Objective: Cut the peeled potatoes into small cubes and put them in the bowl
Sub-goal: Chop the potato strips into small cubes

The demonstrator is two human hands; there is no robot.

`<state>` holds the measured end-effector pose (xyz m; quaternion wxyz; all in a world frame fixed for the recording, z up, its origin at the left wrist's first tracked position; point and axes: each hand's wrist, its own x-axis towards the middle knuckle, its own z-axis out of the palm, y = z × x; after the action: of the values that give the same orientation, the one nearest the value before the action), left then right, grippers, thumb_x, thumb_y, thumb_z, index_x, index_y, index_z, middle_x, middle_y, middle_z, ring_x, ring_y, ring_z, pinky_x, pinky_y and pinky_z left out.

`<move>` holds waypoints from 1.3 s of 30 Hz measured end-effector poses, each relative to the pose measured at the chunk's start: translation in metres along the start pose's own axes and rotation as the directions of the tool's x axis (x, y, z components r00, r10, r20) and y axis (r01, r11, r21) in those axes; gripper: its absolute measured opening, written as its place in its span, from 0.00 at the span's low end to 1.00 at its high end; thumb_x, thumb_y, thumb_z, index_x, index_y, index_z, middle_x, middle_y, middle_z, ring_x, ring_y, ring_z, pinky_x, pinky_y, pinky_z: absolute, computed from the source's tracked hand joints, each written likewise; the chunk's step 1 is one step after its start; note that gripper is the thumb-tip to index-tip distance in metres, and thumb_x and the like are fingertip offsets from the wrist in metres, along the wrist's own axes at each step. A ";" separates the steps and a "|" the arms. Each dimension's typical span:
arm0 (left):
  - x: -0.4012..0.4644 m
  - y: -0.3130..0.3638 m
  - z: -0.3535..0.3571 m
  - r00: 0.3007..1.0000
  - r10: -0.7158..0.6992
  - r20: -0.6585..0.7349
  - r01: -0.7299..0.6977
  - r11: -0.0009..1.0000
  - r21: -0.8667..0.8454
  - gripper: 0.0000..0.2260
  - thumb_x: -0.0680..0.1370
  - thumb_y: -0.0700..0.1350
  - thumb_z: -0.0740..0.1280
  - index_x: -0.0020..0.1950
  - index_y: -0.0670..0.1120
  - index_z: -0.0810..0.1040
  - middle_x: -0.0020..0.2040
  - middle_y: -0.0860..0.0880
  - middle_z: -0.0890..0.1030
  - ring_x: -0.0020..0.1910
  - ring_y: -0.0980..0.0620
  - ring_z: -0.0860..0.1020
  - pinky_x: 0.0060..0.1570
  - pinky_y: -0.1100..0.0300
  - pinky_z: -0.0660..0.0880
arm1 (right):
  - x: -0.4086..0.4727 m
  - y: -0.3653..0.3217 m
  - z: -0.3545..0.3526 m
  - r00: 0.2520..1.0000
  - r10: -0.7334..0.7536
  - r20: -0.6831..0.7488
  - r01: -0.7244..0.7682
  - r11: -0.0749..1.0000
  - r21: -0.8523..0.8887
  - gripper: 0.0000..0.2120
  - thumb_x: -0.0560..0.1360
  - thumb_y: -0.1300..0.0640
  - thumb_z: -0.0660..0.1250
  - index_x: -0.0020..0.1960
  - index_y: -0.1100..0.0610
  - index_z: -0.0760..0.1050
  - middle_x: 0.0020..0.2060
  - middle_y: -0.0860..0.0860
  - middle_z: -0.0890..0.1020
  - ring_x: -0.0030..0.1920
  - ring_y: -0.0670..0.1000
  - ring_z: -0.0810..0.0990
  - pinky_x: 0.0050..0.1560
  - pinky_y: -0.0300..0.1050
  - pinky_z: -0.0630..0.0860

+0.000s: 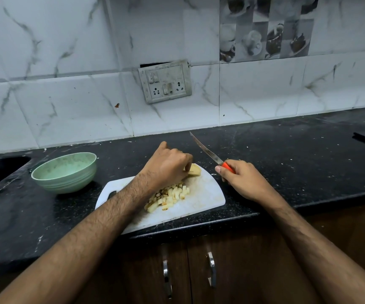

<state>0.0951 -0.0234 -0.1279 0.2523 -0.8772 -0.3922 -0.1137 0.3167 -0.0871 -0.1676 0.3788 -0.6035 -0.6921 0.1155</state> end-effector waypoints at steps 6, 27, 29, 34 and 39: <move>-0.009 -0.005 -0.014 0.996 0.065 -0.064 -0.067 0.998 -0.022 0.02 0.77 0.51 0.66 0.48 0.55 0.78 0.45 0.59 0.76 0.45 0.56 0.77 0.49 0.53 0.60 | 0.001 0.001 0.000 1.000 -0.001 0.000 0.001 1.000 0.003 0.18 0.80 0.42 0.61 0.38 0.53 0.75 0.33 0.52 0.81 0.34 0.52 0.78 0.38 0.50 0.73; -0.055 0.017 0.002 0.995 0.011 -0.095 -0.041 0.949 -0.311 0.20 0.76 0.70 0.60 0.56 0.57 0.77 0.52 0.62 0.81 0.55 0.61 0.76 0.62 0.51 0.63 | -0.042 -0.050 -0.055 0.929 0.252 0.271 -0.144 0.921 -0.362 0.19 0.82 0.47 0.58 0.40 0.53 0.80 0.32 0.47 0.79 0.33 0.49 0.78 0.38 0.44 0.74; -0.055 0.022 0.007 0.994 -0.048 -0.096 0.011 0.935 -0.354 0.20 0.75 0.70 0.63 0.56 0.56 0.79 0.52 0.62 0.82 0.55 0.61 0.76 0.62 0.51 0.62 | -0.056 -0.067 -0.057 0.933 0.256 0.255 -0.101 0.863 -0.495 0.18 0.81 0.44 0.57 0.41 0.51 0.79 0.36 0.47 0.79 0.41 0.51 0.80 0.48 0.50 0.77; -0.058 0.029 0.009 0.983 -0.128 -0.131 0.062 0.905 -0.420 0.18 0.75 0.67 0.68 0.51 0.54 0.82 0.51 0.59 0.84 0.53 0.58 0.78 0.61 0.50 0.63 | -0.073 -0.093 -0.039 0.943 0.228 0.242 -0.020 0.767 -0.641 0.16 0.82 0.43 0.53 0.53 0.51 0.75 0.52 0.53 0.80 0.54 0.58 0.79 0.47 0.51 0.71; -0.059 0.032 0.007 0.981 -0.144 -0.129 0.074 0.897 -0.436 0.17 0.75 0.65 0.69 0.51 0.53 0.83 0.51 0.58 0.84 0.53 0.57 0.78 0.61 0.50 0.63 | -0.075 -0.099 -0.029 0.940 0.223 0.257 0.013 0.731 -0.682 0.18 0.83 0.44 0.51 0.58 0.54 0.74 0.57 0.55 0.79 0.56 0.59 0.78 0.47 0.51 0.69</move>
<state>0.0798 -0.0747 -0.1679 0.0767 -0.8760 -0.3851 -0.2801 0.2604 -0.1895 -0.1153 0.0087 -0.7108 -0.7029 -0.0248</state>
